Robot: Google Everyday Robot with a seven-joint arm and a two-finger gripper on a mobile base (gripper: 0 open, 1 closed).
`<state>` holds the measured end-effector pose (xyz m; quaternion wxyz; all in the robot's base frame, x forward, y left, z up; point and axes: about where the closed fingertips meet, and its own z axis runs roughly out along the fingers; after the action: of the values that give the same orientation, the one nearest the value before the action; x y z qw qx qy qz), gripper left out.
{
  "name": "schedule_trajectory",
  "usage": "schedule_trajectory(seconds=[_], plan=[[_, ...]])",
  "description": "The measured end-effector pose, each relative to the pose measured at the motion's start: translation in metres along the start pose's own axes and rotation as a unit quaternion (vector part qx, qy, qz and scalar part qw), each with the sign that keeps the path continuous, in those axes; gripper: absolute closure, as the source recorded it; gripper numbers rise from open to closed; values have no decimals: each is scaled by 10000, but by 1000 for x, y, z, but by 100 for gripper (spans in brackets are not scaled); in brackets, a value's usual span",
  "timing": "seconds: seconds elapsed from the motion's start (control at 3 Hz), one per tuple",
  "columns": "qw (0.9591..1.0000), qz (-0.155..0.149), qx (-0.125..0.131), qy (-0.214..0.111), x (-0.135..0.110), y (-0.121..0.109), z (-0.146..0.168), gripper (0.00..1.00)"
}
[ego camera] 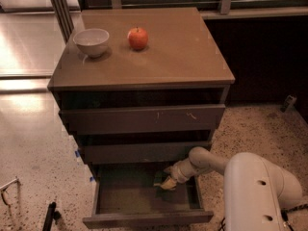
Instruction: Pick sponge from bottom drawer and place on counter
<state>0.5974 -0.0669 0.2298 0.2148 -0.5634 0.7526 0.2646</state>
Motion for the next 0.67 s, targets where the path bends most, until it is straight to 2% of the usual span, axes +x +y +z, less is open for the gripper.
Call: schedule_trajectory(seconds=[0.33, 0.67], plan=[[9994, -42, -345, 31, -4, 16, -5, 100], [9994, -42, -345, 30, -4, 16, -5, 100]])
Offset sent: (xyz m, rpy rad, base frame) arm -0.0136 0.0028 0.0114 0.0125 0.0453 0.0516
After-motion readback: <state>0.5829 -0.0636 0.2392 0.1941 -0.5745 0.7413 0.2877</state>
